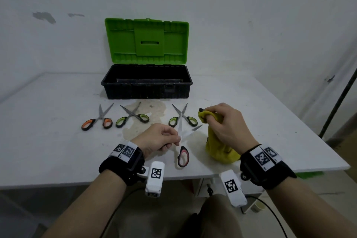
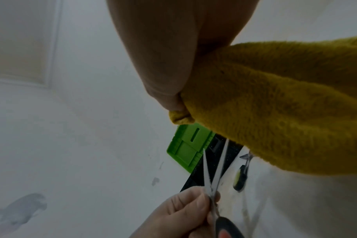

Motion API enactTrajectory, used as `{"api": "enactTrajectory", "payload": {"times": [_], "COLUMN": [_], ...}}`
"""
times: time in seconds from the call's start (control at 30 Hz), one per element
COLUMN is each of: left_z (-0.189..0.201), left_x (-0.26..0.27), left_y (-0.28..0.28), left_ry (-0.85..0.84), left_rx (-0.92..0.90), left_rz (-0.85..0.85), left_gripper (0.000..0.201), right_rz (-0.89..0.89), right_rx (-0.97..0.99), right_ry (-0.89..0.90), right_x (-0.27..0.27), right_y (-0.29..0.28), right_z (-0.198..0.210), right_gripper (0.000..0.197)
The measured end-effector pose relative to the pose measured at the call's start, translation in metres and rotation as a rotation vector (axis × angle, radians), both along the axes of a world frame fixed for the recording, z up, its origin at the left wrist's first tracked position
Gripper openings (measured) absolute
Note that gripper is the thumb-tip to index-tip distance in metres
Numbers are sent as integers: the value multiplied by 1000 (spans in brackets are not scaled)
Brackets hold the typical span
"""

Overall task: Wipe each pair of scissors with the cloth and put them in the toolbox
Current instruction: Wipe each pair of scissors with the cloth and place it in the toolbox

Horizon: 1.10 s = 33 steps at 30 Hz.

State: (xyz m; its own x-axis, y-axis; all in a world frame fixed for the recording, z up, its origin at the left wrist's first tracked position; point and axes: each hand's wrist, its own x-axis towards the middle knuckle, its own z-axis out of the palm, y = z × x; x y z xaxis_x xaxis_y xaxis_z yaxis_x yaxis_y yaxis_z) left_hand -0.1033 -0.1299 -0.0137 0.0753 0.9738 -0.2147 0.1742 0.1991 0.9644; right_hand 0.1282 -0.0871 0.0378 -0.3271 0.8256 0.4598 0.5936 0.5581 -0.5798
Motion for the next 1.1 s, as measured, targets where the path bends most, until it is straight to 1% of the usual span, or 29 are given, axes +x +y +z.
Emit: {"api": "enactTrajectory", "payload": {"times": [0.1, 0.2, 0.3, 0.37, 0.5, 0.57, 0.67, 0.73, 0.83, 0.9, 0.93, 0.97, 1.03, 1.1], "left_z": [3, 7, 9, 10, 9, 8, 6, 4, 0, -2, -1, 0, 2, 3], "left_x": [-2, 0, 3, 3, 1, 2, 4, 5, 9, 10, 10, 9, 7, 8], "left_y": [-1, -1, 0, 0, -1, -2, -2, -3, -3, -2, -1, -1, 0, 1], "left_ry": [65, 102, 95, 104, 70, 66, 79, 79, 49, 26, 14, -3, -29, -18], "left_rx": [58, 94, 110, 131, 141, 137, 135, 121, 92, 84, 84, 85, 93, 107], "left_rz": [-46, -78, -98, -98, -94, -105, -129, -145, -134, -98, -83, -75, -90, -111], "left_gripper": [13, 15, 11, 6, 6, 3, 4, 3, 3, 3, 3, 4, 4, 5], "right_rz": [70, 138, 232, 268, 283, 261, 222, 141, -30, -45, -4, 61, 167, 186], "right_rx": [11, 37, 106, 156, 225, 259, 283, 218, 93, 125, 142, 153, 167, 167], "right_ry": [-73, -230, -338, -346, -362, -395, -411, -361, -223, -151, -146, -173, -311, -416], "right_x": [-3, -14, -24, -26, -24, -24, -26, -27, -25, -22, -20, -20, -23, -26], "right_y": [-4, -9, -15, -19, -23, -23, -22, -14, 4, 4, -1, -8, -24, -30], "right_z": [3, 0, -7, -13, -23, -28, -31, -28, -20, -17, -15, -15, -17, -22], "right_gripper": [18, 10, 14, 17, 24, 23, 17, 18, 21, 21, 21, 20, 19, 17]}}
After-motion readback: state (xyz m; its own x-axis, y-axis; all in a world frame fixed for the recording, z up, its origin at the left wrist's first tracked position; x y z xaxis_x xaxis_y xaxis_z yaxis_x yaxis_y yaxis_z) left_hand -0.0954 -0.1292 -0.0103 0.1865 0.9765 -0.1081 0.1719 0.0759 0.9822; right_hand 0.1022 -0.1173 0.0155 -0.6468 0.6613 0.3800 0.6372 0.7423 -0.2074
